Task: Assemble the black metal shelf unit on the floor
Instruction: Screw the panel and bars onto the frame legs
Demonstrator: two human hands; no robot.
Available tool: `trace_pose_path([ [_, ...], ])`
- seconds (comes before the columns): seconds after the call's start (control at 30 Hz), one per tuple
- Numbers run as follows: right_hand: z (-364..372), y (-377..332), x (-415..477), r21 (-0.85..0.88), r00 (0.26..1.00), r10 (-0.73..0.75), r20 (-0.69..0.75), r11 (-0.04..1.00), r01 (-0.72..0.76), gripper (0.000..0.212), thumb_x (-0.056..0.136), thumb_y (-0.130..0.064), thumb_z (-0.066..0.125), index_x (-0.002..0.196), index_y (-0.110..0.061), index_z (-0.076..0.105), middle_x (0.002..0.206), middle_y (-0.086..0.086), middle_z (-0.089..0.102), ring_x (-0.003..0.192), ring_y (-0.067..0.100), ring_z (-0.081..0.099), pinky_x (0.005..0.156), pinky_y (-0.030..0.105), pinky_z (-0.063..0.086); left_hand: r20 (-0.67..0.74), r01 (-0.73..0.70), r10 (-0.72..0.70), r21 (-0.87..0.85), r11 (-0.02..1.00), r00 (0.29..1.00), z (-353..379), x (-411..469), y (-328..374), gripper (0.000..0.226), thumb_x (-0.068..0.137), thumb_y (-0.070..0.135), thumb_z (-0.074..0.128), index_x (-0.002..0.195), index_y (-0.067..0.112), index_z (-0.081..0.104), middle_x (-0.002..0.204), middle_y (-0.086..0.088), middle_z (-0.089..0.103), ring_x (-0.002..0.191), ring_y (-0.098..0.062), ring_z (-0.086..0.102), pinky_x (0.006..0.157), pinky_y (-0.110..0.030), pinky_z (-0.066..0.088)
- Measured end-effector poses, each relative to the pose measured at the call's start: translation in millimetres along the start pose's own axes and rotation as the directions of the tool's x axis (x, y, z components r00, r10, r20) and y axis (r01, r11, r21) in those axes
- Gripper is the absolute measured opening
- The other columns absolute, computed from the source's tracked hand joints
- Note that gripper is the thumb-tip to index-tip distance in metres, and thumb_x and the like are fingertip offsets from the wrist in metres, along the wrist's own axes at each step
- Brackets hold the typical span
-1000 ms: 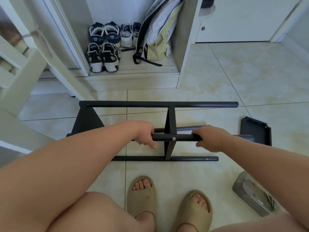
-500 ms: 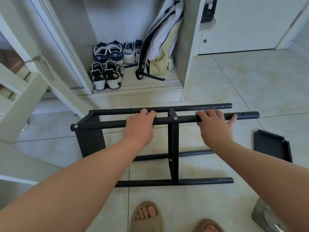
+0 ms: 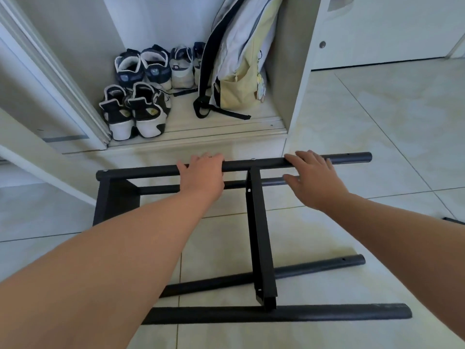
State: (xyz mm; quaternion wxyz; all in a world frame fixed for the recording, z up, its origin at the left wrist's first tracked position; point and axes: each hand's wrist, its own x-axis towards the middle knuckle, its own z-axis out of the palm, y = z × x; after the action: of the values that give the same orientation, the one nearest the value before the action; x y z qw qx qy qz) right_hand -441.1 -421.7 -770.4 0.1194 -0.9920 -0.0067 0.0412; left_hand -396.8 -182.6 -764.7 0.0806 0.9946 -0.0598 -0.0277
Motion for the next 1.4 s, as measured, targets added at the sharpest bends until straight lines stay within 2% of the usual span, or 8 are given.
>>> trace_pose_path([
  [0.27,49.1,-0.4,10.5,0.095,0.984,-0.013,0.179,0.996,-0.004,0.064,0.105,-0.057,0.032,0.162,-0.033,0.014,0.170,-0.006,-0.003,0.156,0.019,-0.009,0.124,0.051,0.006,0.057,0.097,-0.096,-0.002,0.995,0.994,49.3,11.8,-23.9,0.040,0.094,0.005,0.052,0.130,0.023,0.054,0.121,-0.004,0.055,0.120,-0.032,0.046,0.115,-0.060,0.021],
  [0.4,50.0,-5.7,-6.8,0.112,0.989,-0.004,0.147,0.994,-0.013,0.064,0.104,-0.058,0.030,0.161,-0.036,0.010,0.170,-0.006,-0.003,0.156,0.019,-0.009,0.124,0.051,0.003,0.011,0.055,-0.054,-0.089,0.994,0.998,51.3,-3.3,-19.8,0.046,0.098,0.020,0.053,0.143,0.024,0.044,0.146,-0.004,0.044,0.135,-0.030,0.037,0.118,-0.056,0.019],
  [0.6,28.7,-13.6,-71.1,0.189,0.987,-0.106,0.123,0.979,0.082,0.065,0.102,-0.058,0.031,0.161,-0.034,0.017,0.170,-0.007,0.008,0.156,0.017,0.001,0.125,0.045,0.009,0.024,-0.040,0.052,-0.358,0.933,0.998,48.7,-66.7,-4.3,0.046,0.099,0.036,0.054,0.141,0.020,0.047,0.144,-0.002,0.047,0.128,-0.024,0.048,0.103,-0.040,0.042],
  [0.7,21.2,-16.0,-116.6,0.222,0.969,-0.152,0.195,0.969,0.107,0.069,0.097,-0.062,0.030,0.158,-0.031,0.027,0.164,-0.006,0.027,0.153,0.016,0.018,0.124,0.043,0.020,0.270,0.133,0.010,-0.505,0.853,0.963,47.6,-101.8,2.9,0.041,0.099,0.048,0.049,0.127,0.019,0.059,0.120,0.003,0.062,0.104,-0.015,0.059,0.085,-0.028,0.046],
  [0.83,26.7,-13.3,-166.5,0.162,0.925,-0.182,0.335,0.978,0.133,0.067,0.097,-0.064,0.036,0.155,-0.032,0.033,0.155,-0.008,0.043,0.142,0.016,0.037,0.117,0.036,0.028,0.653,0.439,0.062,-0.573,0.692,0.755,45.0,-136.4,15.8,0.046,0.097,0.061,0.043,0.108,0.021,0.063,0.104,0.004,0.070,0.089,-0.016,0.070,0.084,-0.037,0.054],
  [1.1,56.3,-3.5,-189.7,0.046,0.874,-0.158,0.459,0.987,0.154,0.037,0.097,-0.059,0.047,0.120,-0.031,0.057,0.103,-0.014,0.059,0.099,0.016,0.060,0.077,0.029,0.033,0.682,0.597,0.081,-0.686,0.415,0.727,53.0,-140.5,34.2,0.022,0.091,0.021,0.072,0.107,0.011,0.062,0.091,-0.006,0.073,0.083,-0.021,0.072,0.085,-0.040,0.060],
  [1.27,62.8,-0.1,-188.6,0.124,0.883,-0.177,0.435,0.983,0.136,0.031,0.099,-0.048,0.055,0.125,-0.032,0.058,0.109,-0.011,0.060,0.103,0.019,0.060,0.076,0.032,0.044,0.675,0.611,0.112,-0.716,0.337,0.729,52.4,-137.8,32.5,0.013,0.090,0.013,0.071,0.098,0.012,0.061,0.090,-0.007,0.073,0.081,-0.019,0.073,0.069,-0.029,0.060],
  [1.4,66.5,1.0,-187.5,0.155,0.882,-0.188,0.431,0.979,0.133,0.029,0.101,-0.039,0.057,0.128,-0.032,0.061,0.106,-0.008,0.056,0.095,0.017,0.056,0.071,0.030,0.041,0.654,0.604,0.124,-0.743,0.287,0.746,52.6,-135.4,28.4,0.012,0.091,0.011,0.071,0.097,0.012,0.060,0.096,-0.009,0.072,0.083,-0.020,0.072,0.074,-0.030,0.061],
])
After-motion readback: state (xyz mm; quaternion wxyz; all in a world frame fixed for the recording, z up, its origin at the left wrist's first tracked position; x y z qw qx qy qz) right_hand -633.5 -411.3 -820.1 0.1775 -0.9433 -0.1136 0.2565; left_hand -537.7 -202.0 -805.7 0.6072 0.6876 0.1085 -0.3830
